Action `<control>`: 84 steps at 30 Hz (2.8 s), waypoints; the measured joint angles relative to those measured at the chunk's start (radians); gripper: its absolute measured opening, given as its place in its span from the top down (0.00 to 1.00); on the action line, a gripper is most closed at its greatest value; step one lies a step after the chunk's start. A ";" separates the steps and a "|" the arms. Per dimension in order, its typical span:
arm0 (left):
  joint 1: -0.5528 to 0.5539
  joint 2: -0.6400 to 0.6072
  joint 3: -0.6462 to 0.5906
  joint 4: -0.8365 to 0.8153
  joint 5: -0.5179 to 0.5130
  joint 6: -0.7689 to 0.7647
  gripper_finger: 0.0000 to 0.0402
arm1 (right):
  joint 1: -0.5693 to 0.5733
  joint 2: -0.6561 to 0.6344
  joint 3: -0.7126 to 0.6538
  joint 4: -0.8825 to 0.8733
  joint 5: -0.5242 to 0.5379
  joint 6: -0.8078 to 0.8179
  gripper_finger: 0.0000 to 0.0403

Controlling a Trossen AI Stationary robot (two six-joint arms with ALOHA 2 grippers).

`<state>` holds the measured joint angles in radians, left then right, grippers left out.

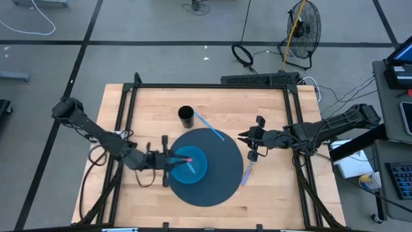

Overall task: Pick & Place Utensil
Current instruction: Put the pink fork into the blue bowl on the blue mat

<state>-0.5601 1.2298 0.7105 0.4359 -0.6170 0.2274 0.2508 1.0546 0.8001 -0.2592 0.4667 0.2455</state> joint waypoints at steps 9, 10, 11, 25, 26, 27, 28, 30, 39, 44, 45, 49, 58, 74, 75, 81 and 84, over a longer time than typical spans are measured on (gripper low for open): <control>0.078 0.080 0.000 0.060 0.139 -0.105 0.93 | 0.037 0.000 0.000 0.000 0.000 0.000 0.85; 0.084 0.087 -0.006 0.081 0.141 -0.110 0.92 | 0.041 0.000 0.000 0.000 0.000 0.000 0.85; 0.086 0.090 -0.020 0.105 0.148 -0.116 0.92 | 0.046 0.000 0.000 0.000 0.000 0.000 0.85; 0.160 0.093 -0.338 0.589 0.149 -0.241 0.92 | 0.072 0.000 0.000 0.003 0.004 0.000 0.85; 0.164 0.093 -0.347 0.611 0.145 -0.253 0.92 | 0.072 0.000 0.000 0.006 0.003 0.000 0.85; 0.169 0.092 -0.357 0.631 0.141 -0.269 0.92 | 0.072 0.000 0.000 0.007 0.004 0.000 0.85; 0.175 0.091 -0.365 0.637 0.136 -0.284 0.92 | 0.072 0.000 0.000 0.007 0.004 0.000 0.85; 0.184 0.093 -0.376 0.632 0.118 -0.301 0.93 | 0.072 0.000 0.000 0.009 0.004 0.000 0.85; 0.193 0.093 -0.386 0.618 0.040 -0.374 0.92 | 0.072 0.000 0.000 0.008 0.004 0.000 0.85; 0.181 0.093 -0.414 0.616 0.012 -0.435 0.93 | 0.072 0.000 0.000 0.008 0.004 0.000 0.85; 0.175 0.093 -0.420 0.616 0.001 -0.444 0.93 | 0.072 0.000 0.000 0.008 0.004 0.000 0.85; 0.150 0.093 -0.432 0.615 -0.038 -0.471 0.93 | 0.072 0.000 0.000 0.008 0.004 -0.004 0.85; 0.139 0.195 -0.433 0.673 -0.047 -0.523 0.93 | 0.072 0.000 0.000 0.013 0.008 -0.003 0.85; 0.153 0.387 -0.432 0.859 -0.044 -0.499 0.93 | 0.072 0.001 0.000 0.023 0.005 0.000 0.85; 0.155 0.387 -0.432 0.854 -0.047 -0.499 0.93 | 0.072 0.001 0.000 0.023 0.005 0.000 0.85; 0.174 0.387 -0.431 0.811 -0.063 -0.510 0.85 | 0.072 0.001 0.000 0.023 0.005 0.000 0.85; 0.180 0.387 -0.431 0.781 -0.060 -0.519 0.85 | 0.072 0.001 0.000 0.024 0.005 0.000 0.85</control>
<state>-0.3805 1.6165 0.2790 1.2170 -0.6771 -0.2913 0.3225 1.0554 0.8001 -0.2356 0.4714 0.2451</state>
